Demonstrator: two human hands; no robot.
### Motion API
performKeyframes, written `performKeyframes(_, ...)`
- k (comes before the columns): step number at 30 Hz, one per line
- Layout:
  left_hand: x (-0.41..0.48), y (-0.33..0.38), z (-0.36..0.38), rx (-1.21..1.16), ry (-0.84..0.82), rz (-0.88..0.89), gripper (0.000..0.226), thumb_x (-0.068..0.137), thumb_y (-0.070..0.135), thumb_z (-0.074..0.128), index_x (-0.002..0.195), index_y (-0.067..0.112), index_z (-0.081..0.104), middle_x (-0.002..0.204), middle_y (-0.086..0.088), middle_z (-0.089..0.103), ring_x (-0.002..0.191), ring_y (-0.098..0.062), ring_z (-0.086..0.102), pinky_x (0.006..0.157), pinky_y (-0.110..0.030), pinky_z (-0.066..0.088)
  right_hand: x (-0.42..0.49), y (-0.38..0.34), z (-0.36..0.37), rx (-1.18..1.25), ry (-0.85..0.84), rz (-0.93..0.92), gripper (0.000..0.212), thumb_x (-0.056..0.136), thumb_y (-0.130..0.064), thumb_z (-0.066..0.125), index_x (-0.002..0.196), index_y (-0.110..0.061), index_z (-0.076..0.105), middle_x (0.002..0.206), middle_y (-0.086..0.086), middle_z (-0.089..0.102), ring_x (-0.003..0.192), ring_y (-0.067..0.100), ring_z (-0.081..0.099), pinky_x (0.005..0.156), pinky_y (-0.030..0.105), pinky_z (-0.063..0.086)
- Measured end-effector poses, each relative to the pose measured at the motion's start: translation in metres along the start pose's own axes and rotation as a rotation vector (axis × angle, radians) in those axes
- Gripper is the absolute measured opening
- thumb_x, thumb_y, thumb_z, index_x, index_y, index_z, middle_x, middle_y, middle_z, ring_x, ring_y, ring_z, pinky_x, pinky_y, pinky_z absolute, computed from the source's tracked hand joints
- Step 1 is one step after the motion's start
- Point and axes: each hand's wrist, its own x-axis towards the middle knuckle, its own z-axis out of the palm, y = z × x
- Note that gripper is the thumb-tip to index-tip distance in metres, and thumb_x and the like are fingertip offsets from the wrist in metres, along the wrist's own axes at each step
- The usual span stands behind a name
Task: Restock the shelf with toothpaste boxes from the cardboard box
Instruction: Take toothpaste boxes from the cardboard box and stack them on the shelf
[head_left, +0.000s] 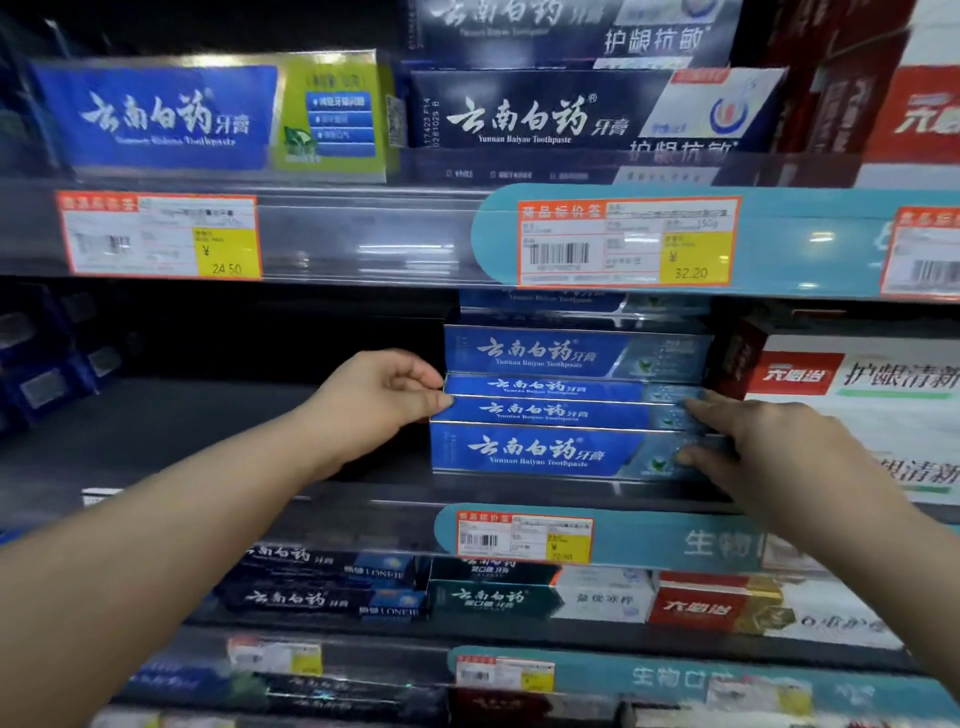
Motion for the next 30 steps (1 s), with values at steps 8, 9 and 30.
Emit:
performKeyframes(8,-0.006,0.004,0.006,0.053,0.051,-0.024,0.008,0.079,0.021,0.067,0.078,0.018,0.061,0.074,0.000,0.059,0.064,-0.008,0.049,0.056,-0.013,0.041,-0.001,-0.002,-0.006,0.065,-0.032,-0.009,0.046,0.084,-0.038,0.057,0.128,-0.027,0.049,0.135,0.000,0.053,0.113,0.029,0.055,0.087,0.034,0.046)
performKeyframes(9,-0.008,0.004,0.007,0.058,0.070,-0.019,0.008,0.080,0.024,0.066,0.079,0.018,0.061,0.075,-0.001,0.059,0.065,-0.008,0.050,0.058,-0.017,0.041,-0.001,-0.002,-0.006,0.088,-0.030,-0.022,0.049,0.083,-0.037,0.059,0.129,-0.029,0.048,0.139,-0.002,0.049,0.116,0.028,0.055,0.089,0.034,0.045)
performKeyframes(30,-0.344,-0.136,-0.256,0.411,0.490,-0.364,0.025,0.072,0.026,0.075,0.090,0.023,0.058,0.096,-0.005,0.062,0.086,-0.018,0.060,0.072,-0.023,0.042,-0.103,-0.353,0.004,0.669,-0.063,-0.669,0.028,0.084,-0.026,0.061,0.111,-0.024,0.064,0.111,-0.007,0.058,0.112,0.015,0.049,0.092,0.022,0.034)
